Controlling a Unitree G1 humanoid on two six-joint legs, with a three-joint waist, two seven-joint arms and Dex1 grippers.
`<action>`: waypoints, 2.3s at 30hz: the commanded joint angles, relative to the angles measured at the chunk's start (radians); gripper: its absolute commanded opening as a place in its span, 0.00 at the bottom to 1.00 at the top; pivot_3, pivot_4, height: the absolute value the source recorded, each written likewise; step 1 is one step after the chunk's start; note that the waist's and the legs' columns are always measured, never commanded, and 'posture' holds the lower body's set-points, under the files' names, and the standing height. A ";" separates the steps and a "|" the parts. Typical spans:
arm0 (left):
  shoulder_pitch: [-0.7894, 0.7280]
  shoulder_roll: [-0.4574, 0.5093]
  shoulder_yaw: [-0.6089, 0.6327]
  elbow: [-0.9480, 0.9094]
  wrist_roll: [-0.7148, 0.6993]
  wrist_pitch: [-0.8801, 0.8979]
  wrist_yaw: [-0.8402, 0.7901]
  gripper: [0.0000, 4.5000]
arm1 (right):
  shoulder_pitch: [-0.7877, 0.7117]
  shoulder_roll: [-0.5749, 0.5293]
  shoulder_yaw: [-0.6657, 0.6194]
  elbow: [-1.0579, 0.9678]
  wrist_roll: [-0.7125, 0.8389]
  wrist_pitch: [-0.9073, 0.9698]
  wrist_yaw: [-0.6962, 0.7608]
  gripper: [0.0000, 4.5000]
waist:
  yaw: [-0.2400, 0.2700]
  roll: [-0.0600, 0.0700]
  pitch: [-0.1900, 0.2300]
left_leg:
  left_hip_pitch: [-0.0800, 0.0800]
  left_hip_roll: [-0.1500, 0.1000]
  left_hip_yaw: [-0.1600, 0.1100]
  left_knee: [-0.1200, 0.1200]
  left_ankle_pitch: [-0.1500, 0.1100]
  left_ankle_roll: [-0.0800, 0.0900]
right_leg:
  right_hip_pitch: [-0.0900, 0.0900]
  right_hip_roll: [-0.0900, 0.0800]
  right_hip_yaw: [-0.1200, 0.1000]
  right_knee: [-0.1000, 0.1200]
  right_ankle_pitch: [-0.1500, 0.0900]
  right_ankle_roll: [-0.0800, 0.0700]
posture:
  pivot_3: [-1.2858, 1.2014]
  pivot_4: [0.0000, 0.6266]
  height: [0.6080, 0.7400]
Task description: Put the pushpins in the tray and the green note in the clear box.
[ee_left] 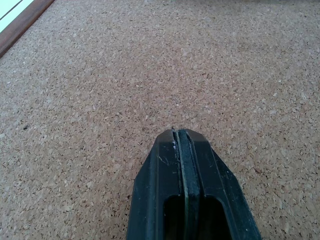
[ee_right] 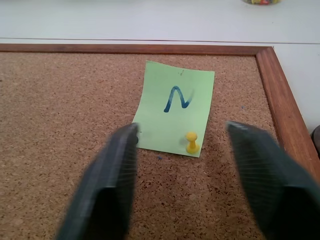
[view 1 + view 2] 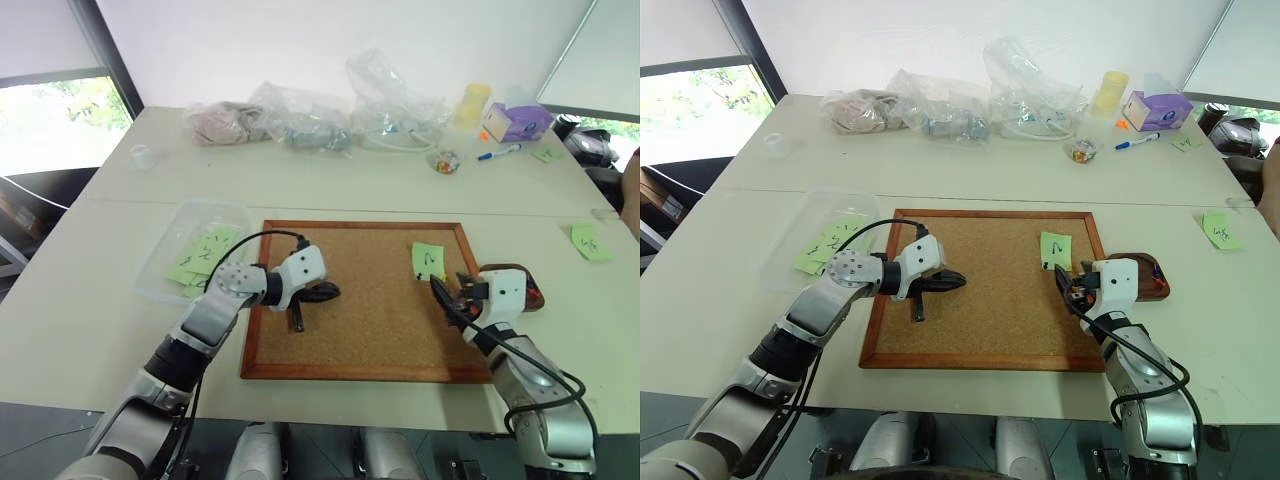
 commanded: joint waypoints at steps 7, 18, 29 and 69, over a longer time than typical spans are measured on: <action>0.014 -0.007 -0.020 -0.017 0.015 0.019 0.017 0.00 | -0.026 0.012 -0.012 0.012 0.031 -0.010 0.018 0.01 | 0.000 0.000 0.000 | 0.000 0.000 0.000 0.000 0.000 0.000 | 0.000 0.000 0.000 0.000 0.000 0.000 | 0.52 0.24 0.98; 0.006 -0.005 -0.019 -0.010 0.016 0.021 0.015 0.00 | -0.018 0.042 -0.058 -0.037 0.025 -0.130 -0.013 0.01 | -0.001 0.000 0.000 | 0.000 0.000 0.000 0.000 0.000 0.000 | 0.000 0.000 0.000 0.000 0.000 0.000 | 0.52 0.24 0.98; 0.009 -0.005 -0.026 -0.009 0.016 0.016 0.007 0.00 | 0.012 0.038 -0.061 -0.060 0.046 -0.131 -0.011 0.21 | -0.001 0.000 0.000 | 0.000 0.000 0.000 0.000 0.000 0.000 | 0.000 0.000 0.000 0.000 0.000 0.000 | 0.52 0.24 0.98; 0.036 0.002 -0.046 -0.051 0.055 0.066 0.032 0.00 | -0.011 0.046 -0.061 0.030 0.039 -0.126 0.011 0.01 | 0.000 0.000 0.000 | 0.000 0.000 0.000 0.000 0.000 0.000 | 0.000 0.000 0.000 0.000 0.000 0.000 | 0.52 0.24 0.98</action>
